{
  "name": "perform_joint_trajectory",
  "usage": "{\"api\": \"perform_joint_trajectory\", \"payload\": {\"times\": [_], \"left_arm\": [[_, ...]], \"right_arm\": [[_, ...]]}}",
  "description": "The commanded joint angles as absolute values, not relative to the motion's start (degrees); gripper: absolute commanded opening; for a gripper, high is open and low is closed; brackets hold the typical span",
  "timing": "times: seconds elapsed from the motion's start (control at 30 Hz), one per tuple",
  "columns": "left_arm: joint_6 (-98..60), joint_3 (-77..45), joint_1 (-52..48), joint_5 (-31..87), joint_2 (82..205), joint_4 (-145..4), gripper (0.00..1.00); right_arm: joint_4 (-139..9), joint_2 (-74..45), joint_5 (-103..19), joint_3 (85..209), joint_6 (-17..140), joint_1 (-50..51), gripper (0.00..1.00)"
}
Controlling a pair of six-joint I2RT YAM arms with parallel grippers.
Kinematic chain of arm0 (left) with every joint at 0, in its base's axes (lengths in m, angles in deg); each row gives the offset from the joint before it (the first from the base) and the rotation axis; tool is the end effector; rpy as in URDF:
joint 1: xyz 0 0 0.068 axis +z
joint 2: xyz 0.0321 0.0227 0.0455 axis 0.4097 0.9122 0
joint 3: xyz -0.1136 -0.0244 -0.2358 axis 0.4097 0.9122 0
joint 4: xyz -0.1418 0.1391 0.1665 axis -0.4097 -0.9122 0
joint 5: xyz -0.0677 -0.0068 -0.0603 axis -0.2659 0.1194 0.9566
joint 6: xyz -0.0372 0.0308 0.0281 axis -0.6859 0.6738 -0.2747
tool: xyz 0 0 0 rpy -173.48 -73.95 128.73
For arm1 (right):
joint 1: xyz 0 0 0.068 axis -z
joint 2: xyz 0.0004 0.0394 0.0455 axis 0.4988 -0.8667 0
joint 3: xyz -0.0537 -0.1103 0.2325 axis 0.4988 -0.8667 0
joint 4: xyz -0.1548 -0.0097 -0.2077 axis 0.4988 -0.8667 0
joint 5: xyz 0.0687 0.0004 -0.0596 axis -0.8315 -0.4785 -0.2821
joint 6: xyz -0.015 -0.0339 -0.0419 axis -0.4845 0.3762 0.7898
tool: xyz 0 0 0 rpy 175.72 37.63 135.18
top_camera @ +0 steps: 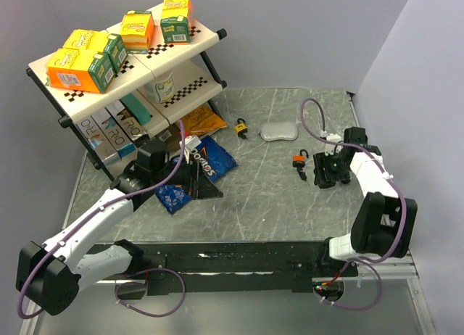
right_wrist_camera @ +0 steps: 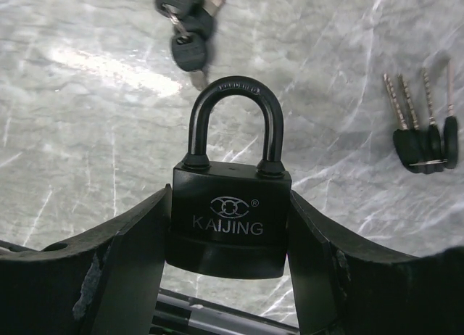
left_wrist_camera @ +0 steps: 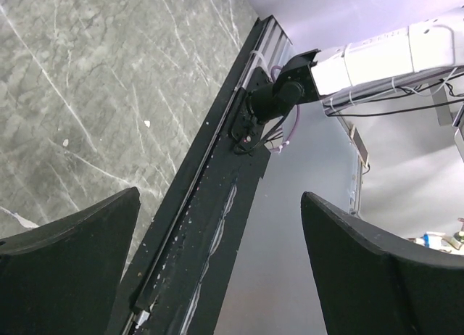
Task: Lock with the key
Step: Place the lock at the center of the board.
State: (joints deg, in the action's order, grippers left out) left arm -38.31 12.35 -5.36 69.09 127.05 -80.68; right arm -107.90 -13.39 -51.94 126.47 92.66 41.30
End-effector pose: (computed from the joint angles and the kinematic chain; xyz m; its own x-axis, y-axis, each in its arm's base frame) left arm 0.1848 -0.1386 0.2863 -0.7674 0.0554 -0.6388 0.6250 0.2867 -0.7260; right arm 0.2585 -0.0403 0.2136 -0.8631 -0.2302 -0.4496 -0.3046 0.9472 0.0998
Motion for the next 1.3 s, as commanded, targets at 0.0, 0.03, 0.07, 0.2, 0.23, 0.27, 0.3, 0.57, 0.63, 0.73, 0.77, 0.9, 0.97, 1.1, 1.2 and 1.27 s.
{"api": "perform_joint_trajectory", "payload": {"times": [0.0, 0.03, 0.07, 0.2, 0.23, 0.27, 0.3, 0.57, 0.63, 0.73, 0.77, 0.9, 0.97, 1.1, 1.2, 1.27], "left_arm": [[-37.12, 10.72, -5.00, 68.10, 127.31, -79.92, 0.96], [-37.03, 10.81, -5.00, 68.18, 127.31, -79.83, 0.96], [-36.94, 10.72, -4.91, 68.09, 127.40, -80.00, 0.96], [-36.59, 10.90, -4.82, 67.66, 127.05, -80.18, 0.96], [-36.59, 10.98, -4.82, 67.65, 127.05, -80.18, 0.96], [-36.77, 11.16, -4.82, 67.83, 126.87, -79.92, 0.96], [-36.94, 11.60, -4.73, 67.92, 126.78, -79.48, 0.96], [-36.68, 12.22, -4.64, 67.39, 125.82, -79.04, 0.96], [-36.68, 12.22, -4.64, 67.48, 126.08, -78.95, 0.96], [-36.24, 12.04, -4.56, 67.39, 125.91, -79.04, 0.96], [-36.15, 12.04, -4.56, 67.30, 125.90, -79.30, 0.96], [-35.71, 11.95, -4.38, 67.30, 125.64, -79.65, 0.96], [-35.80, 12.04, -4.29, 67.39, 125.55, -79.57, 0.96], [-35.45, 12.04, -4.20, 67.39, 125.20, -79.65, 0.96], [-35.36, 12.04, -3.94, 67.65, 125.11, -79.74, 0.96], [-34.92, 11.69, -3.76, 67.57, 125.03, -80.00, 0.96]], "right_arm": [[-105.64, -17.35, -51.21, 129.82, 88.90, 41.70, 0.00], [-105.12, -18.15, -51.12, 130.08, 88.63, 41.87, 0.00], [-104.77, -18.85, -50.94, 130.09, 88.37, 41.79, 0.00], [-103.97, -22.71, -50.59, 130.35, 86.79, 41.79, 0.02], [-103.80, -23.34, -49.98, 130.52, 86.52, 41.87, 0.02], [-103.01, -23.86, -49.45, 130.53, 86.26, 41.79, 0.03], [-102.48, -24.39, -48.75, 130.53, 85.65, 41.79, 0.04], [-99.67, -26.24, -46.37, 130.26, 83.18, 41.87, 0.15], [-99.66, -27.12, -46.37, 130.70, 83.00, 41.96, 0.20], [-99.14, -28.00, -45.14, 130.79, 82.74, 41.96, 0.24], [-98.70, -28.09, -44.62, 130.79, 82.74, 41.96, 0.25], [-97.64, -28.44, -42.94, 130.79, 83.18, 41.87, 0.25], [-97.99, -28.88, -43.20, 130.97, 83.44, 41.96, 0.33], [-98.34, -29.67, -43.65, 130.79, 83.27, 41.96, 0.45], [-98.52, -29.76, -43.65, 130.70, 82.65, 42.05, 0.55], [-98.61, -29.50, -43.91, 130.88, 82.13, 41.96, 0.61]]}}
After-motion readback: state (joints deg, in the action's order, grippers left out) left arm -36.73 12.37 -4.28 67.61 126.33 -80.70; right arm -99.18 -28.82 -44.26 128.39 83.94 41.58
